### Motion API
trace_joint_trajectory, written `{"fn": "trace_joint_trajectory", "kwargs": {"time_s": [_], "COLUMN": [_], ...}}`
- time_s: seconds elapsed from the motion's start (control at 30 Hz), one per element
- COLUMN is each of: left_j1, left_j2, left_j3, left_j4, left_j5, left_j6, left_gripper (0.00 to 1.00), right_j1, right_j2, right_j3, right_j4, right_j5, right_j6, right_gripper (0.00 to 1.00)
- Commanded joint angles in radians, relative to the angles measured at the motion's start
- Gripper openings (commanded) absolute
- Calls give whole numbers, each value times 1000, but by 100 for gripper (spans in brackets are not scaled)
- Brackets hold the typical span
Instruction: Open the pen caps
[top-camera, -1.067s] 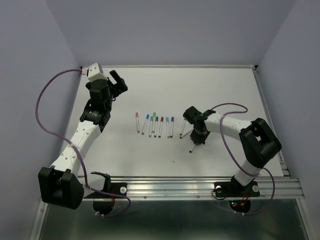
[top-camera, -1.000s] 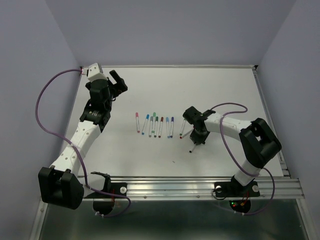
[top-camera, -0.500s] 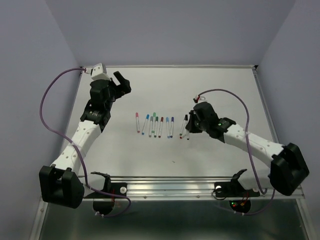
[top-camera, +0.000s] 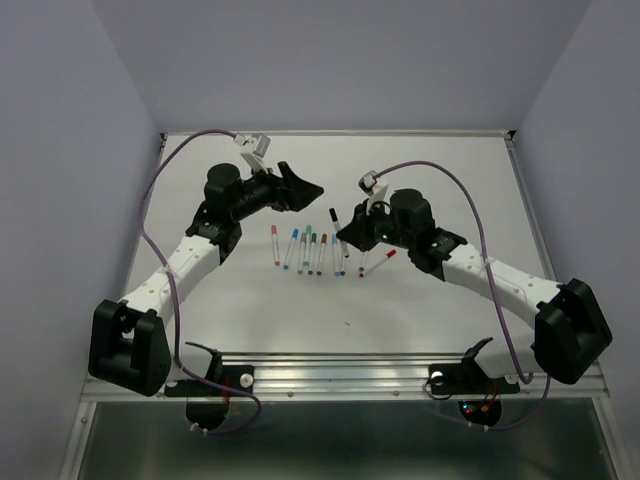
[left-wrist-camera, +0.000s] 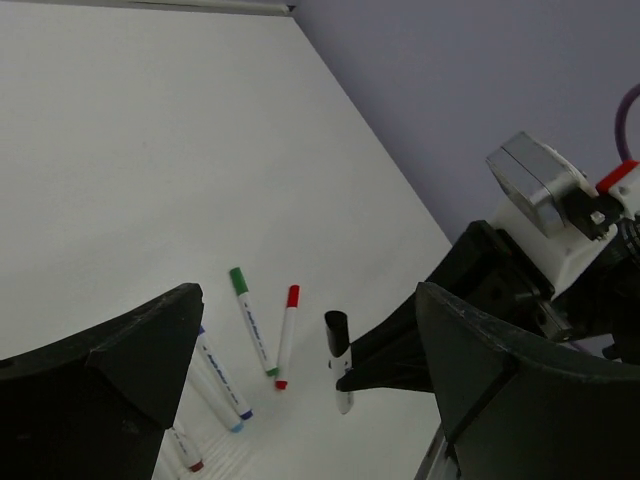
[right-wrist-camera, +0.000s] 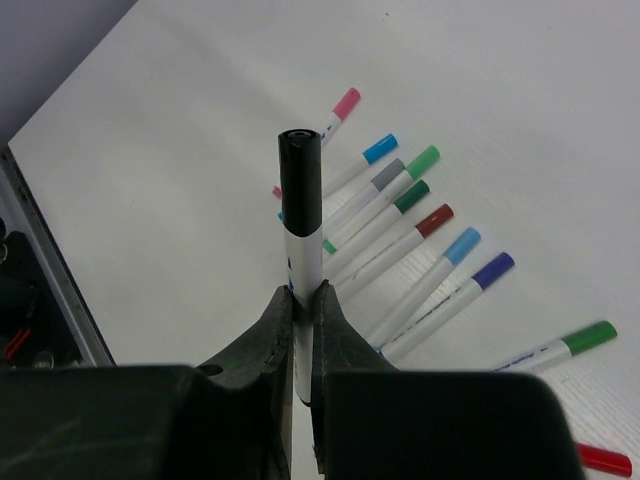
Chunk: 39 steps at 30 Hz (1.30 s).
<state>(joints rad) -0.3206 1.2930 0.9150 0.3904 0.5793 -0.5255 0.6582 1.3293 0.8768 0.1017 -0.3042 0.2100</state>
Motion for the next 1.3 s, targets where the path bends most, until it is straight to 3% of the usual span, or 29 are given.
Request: {"fn": "trace_joint_trajectory", "kwargs": {"time_s": [0.0,0.3,0.73,1.0,1.13,1.27], "left_j1": [-47,-78,-87,-92,-94,-97], "left_j2": [-21,11,51,46,48,49], "left_j3": [-15,5,18,15,13,13], "left_j4": [133,142,168,183,185,186], "left_j5": [97,68,100,106,109,105], "left_j6": [-25,-34,-60,-67,-64,-64], "left_gripper": [99,98,74,47,28,0], "right_j1": [3,3,3,3,3,3], "right_j2": [27,87,108,116,122,126], "right_j3": [108,175,208,220,226,232], "right_j4": [92,124,141,133,124,118], "right_j5": [-72,-98,-107,-96,-85,-78], "right_j6": [38,100,117,118,121,123], "right_gripper": [1,1,1,1,1,1]}}
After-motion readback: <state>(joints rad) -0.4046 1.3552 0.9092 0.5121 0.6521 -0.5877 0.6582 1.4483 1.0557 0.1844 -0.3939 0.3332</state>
